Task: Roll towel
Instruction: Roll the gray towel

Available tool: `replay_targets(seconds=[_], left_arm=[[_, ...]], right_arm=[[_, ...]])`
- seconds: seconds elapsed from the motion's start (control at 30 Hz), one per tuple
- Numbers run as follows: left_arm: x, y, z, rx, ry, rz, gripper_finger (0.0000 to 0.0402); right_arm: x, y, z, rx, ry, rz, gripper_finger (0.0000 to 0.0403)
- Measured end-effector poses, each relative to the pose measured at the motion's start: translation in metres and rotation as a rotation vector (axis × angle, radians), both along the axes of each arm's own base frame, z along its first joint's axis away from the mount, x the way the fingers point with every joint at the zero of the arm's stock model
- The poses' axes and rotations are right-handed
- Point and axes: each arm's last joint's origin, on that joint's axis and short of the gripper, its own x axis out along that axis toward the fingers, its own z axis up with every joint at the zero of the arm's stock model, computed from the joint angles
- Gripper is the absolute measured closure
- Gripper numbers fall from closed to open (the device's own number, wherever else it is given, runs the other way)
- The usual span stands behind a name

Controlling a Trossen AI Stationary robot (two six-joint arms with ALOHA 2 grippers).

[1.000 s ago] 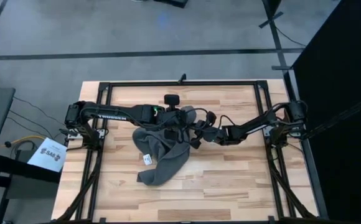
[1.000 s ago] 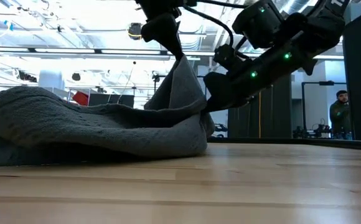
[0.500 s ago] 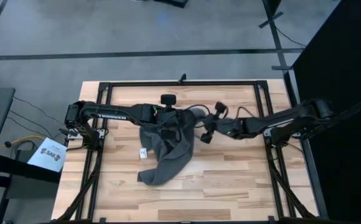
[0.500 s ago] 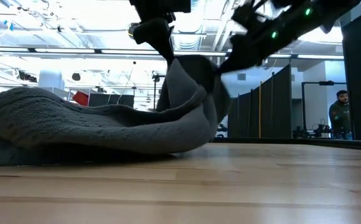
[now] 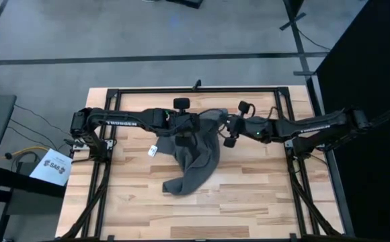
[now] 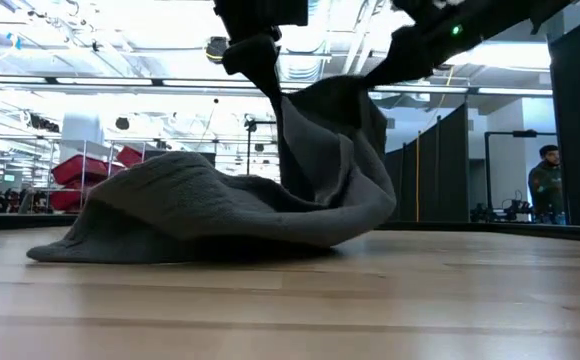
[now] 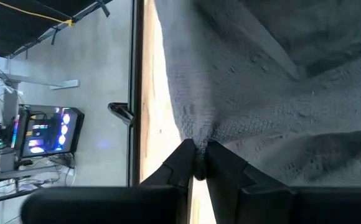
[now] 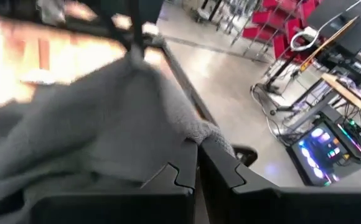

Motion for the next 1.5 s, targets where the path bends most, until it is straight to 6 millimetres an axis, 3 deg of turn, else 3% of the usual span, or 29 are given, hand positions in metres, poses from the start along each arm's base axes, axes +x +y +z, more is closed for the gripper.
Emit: replay_targets(seconds=[0.17, 0.4, 0.8, 0.93, 1.13, 1.3, 1.5], left_arm=[[0.0, 0.013, 0.0, -0.048, -0.007, 0.001, 0.0334], [0.002, 0.023, -0.001, -0.168, -0.061, -0.007, 0.0283], [0.007, 0.023, -0.028, -0.237, -0.094, -0.103, 0.0278], [0.008, 0.025, -0.027, -0.177, -0.105, -0.073, 0.0293], [0.006, 0.03, -0.024, -0.005, -0.084, 0.017, 0.039], [-0.001, 0.031, -0.007, 0.216, -0.082, 0.102, 0.04], [-0.027, 0.024, 0.056, 0.321, -0.309, 0.086, 0.0401]], right_arm=[[0.006, -0.003, -0.012, 0.001, 0.062, -0.009, 0.0403], [0.006, -0.004, -0.013, 0.003, 0.062, -0.015, 0.0403], [0.006, -0.004, -0.013, 0.015, 0.055, -0.02, 0.0403], [0.006, -0.004, -0.013, 0.019, 0.053, -0.022, 0.0403], [0.006, -0.004, -0.013, 0.023, 0.053, -0.024, 0.0403], [0.007, -0.005, -0.01, 0.003, 0.031, -0.018, 0.0403], [0.015, -0.005, 0.012, -0.065, -0.002, 0.006, 0.0364]])
